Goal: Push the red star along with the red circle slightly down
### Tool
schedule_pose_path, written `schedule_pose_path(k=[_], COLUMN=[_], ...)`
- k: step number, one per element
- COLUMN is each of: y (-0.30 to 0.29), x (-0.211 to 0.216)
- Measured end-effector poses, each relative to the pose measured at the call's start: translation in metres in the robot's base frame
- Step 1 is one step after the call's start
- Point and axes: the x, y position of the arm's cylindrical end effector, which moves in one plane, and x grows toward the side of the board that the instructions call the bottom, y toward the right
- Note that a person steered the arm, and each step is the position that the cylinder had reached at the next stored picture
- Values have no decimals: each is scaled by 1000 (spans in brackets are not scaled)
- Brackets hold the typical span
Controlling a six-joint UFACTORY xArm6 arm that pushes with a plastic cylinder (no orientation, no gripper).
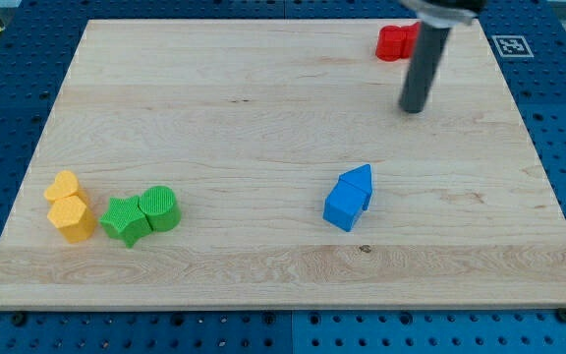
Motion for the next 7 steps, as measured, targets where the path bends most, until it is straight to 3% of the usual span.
schedule_pose_path(k=[2,7], y=[87,50], x=[-65,-136])
